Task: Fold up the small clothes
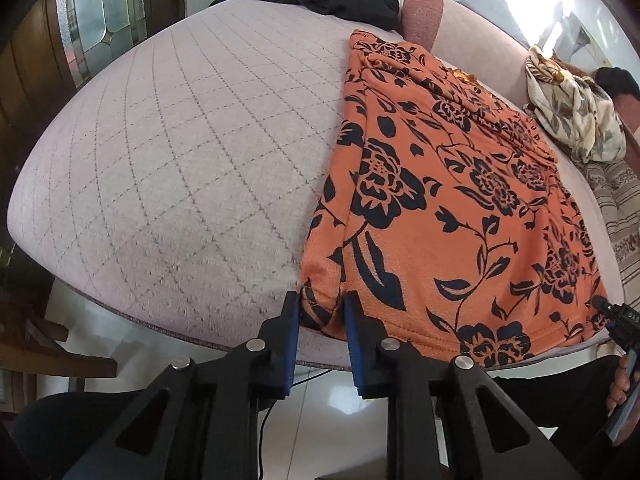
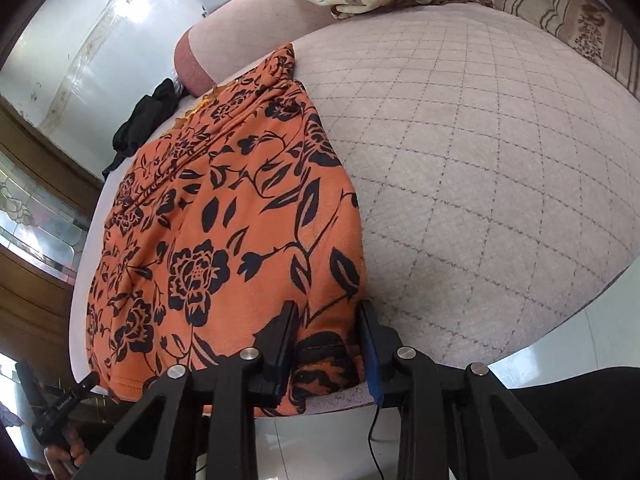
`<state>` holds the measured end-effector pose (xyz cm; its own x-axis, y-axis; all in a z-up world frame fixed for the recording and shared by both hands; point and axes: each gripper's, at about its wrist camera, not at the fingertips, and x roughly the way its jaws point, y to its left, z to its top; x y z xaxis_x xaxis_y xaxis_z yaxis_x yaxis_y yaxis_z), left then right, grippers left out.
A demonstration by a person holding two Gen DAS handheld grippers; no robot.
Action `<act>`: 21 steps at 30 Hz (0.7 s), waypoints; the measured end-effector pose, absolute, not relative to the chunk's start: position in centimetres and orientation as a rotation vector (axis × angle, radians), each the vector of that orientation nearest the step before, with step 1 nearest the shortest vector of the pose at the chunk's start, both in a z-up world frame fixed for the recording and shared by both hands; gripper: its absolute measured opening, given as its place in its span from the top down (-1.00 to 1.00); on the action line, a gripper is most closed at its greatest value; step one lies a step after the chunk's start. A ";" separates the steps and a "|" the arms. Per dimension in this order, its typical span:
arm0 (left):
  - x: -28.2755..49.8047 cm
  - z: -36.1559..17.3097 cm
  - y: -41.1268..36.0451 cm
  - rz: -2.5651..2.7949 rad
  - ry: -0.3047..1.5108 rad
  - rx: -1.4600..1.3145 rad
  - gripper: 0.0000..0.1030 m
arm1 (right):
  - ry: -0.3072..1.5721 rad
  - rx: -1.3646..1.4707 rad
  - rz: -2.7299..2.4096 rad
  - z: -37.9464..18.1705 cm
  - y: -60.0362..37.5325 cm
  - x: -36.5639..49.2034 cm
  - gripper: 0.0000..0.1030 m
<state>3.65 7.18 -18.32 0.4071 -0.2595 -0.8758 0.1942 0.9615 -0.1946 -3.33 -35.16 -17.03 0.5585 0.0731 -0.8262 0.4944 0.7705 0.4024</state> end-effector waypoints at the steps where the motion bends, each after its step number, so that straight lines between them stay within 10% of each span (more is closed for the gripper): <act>1: 3.9 -18.2 7.4 -0.296 1.116 -0.079 0.41 | 0.965 0.683 -0.268 -17.1 -35.4 -3.3 0.37; 3: 4.2 -18.0 7.8 -0.299 1.119 -0.101 -0.25 | 0.969 0.740 -0.260 -17.2 -36.0 -3.4 0.28; 7: 4.8 -18.3 7.0 -0.327 1.118 -0.079 -0.26 | 0.951 0.784 -0.209 -17.1 -35.5 -3.1 -0.48; 9: 5.1 -18.9 6.1 -0.319 1.137 -0.045 0.37 | 0.990 0.644 -0.238 -16.9 -34.0 -2.4 -0.36; 12: 4.9 -18.5 5.3 -0.365 1.118 -0.001 0.75 | 1.030 0.438 -0.275 -16.4 -32.2 -1.7 0.80; 21: 9.8 -11.8 5.5 -0.554 1.032 -0.130 0.76 | 0.854 0.643 -0.103 -9.6 -36.4 0.5 0.84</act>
<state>9.78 5.48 -11.80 0.3899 -0.4941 -0.7771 0.3746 0.8560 -0.3563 0.49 -36.44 -9.61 0.6644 0.1649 -0.7289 0.3332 0.8077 0.4864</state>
